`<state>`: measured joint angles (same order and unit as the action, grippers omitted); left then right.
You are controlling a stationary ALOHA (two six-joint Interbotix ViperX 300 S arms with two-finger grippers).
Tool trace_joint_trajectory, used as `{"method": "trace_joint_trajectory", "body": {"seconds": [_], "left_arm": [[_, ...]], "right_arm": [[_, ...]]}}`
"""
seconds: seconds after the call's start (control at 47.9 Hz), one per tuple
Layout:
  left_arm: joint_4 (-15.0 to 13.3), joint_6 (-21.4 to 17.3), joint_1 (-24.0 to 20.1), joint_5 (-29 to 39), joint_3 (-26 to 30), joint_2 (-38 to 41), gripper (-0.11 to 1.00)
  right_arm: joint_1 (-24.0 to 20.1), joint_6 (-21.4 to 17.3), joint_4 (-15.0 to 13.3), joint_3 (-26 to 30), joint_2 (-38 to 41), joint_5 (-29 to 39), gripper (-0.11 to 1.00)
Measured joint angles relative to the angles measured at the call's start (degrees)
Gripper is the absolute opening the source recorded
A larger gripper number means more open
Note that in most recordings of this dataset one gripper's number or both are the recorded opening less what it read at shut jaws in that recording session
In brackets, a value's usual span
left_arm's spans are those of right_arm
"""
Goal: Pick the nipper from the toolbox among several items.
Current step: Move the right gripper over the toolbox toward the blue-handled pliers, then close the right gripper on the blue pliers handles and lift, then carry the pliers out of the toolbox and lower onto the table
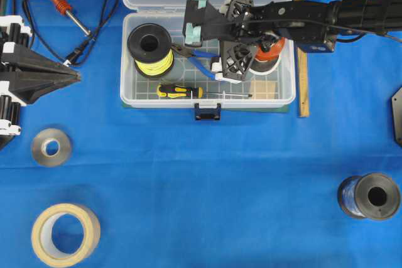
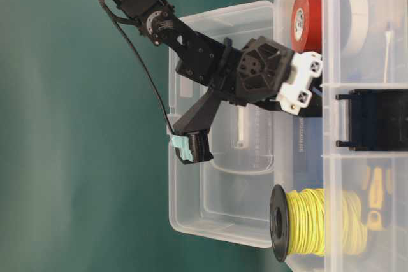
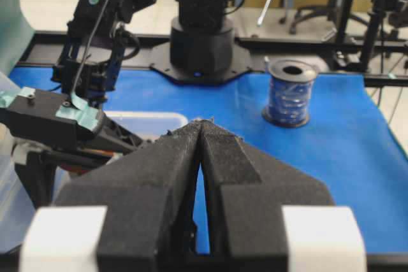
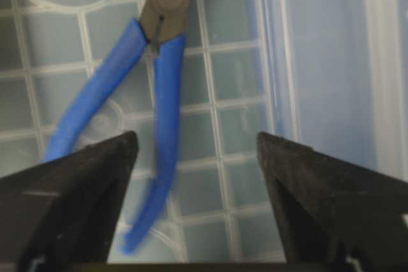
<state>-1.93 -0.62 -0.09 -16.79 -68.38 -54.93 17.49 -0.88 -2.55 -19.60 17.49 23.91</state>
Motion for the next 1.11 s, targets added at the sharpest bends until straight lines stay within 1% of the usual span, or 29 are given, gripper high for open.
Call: {"method": "trace_joint_trajectory", "body": {"seconds": [0.021,0.084,0.23,0.251,0.272,0.48,0.585,0.752,0.94,1.044,1.107], "left_arm": [[-0.1,0.0,0.0,0.0,0.0,0.0,0.0],[-0.1,0.0,0.0,0.0,0.0,0.0,0.0],[-0.1,0.0,0.0,0.0,0.0,0.0,0.0],[-0.1,0.0,0.0,0.0,0.0,0.0,0.0],[-0.1,0.0,0.0,0.1,0.1,0.0,0.0],[-0.1,0.0,-0.2,0.4,0.0,-0.2,0.0],[-0.1,0.0,-0.3,0.4,0.0,-0.4,0.0],[-0.1,0.0,-0.3,0.5,0.1,-0.4,0.0],[-0.1,0.0,-0.4,0.4,0.0,-0.4,0.0],[-0.1,0.0,-0.6,0.5,0.0,-0.4,0.0],[-0.1,0.0,-0.7,0.5,0.0,-0.4,0.0]], "right_arm": [[0.0,-0.2,0.0,0.0,0.4,-0.1,0.72],[-0.1,0.0,0.0,0.5,1.1,-0.4,0.59],[-0.6,0.9,-0.2,1.5,2.0,-0.4,0.18],[-0.5,0.9,-0.4,1.6,2.0,-0.4,0.14],[-0.5,0.9,-0.2,1.6,2.0,-0.4,0.13],[-0.6,0.9,-0.1,1.5,1.4,-0.1,0.13],[-0.5,1.2,-0.1,1.0,-1.1,1.0,0.13],[-0.4,1.0,-0.1,0.2,-9.7,2.7,0.13],[-0.4,0.4,-0.1,-2.1,-18.8,3.2,0.13],[-2.1,-0.2,0.0,-4.2,-23.4,3.0,0.13],[-4.0,-0.9,0.0,-5.8,-25.5,2.2,0.13]]}}
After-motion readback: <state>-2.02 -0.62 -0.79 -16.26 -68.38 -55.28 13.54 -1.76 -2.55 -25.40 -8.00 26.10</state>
